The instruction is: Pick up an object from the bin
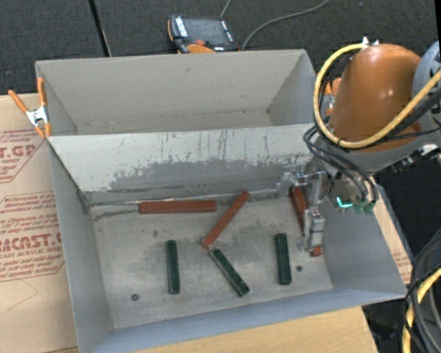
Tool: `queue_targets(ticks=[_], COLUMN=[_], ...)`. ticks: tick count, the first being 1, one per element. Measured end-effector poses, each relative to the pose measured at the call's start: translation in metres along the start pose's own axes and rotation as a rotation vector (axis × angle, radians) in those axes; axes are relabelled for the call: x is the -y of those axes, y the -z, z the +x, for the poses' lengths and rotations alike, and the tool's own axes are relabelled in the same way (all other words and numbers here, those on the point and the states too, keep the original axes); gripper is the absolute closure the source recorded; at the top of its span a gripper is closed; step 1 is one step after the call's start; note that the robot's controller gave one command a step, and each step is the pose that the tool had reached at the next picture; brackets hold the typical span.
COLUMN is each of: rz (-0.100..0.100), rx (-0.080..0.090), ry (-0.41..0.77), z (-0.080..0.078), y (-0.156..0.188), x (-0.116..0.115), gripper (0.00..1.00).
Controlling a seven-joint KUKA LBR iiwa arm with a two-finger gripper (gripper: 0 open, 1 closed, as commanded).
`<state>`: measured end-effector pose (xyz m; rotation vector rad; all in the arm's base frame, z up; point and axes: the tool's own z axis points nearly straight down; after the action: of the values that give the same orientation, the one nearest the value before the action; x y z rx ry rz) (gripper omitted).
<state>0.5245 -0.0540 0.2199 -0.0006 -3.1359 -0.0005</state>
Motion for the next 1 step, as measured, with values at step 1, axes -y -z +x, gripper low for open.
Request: queue_targets(ticks=[1], rz=[-0.001], rx=[-0.001], ry=[0.188], z=[0.0265], y=[-0.131], x=[0.012], gripper=[0.0])
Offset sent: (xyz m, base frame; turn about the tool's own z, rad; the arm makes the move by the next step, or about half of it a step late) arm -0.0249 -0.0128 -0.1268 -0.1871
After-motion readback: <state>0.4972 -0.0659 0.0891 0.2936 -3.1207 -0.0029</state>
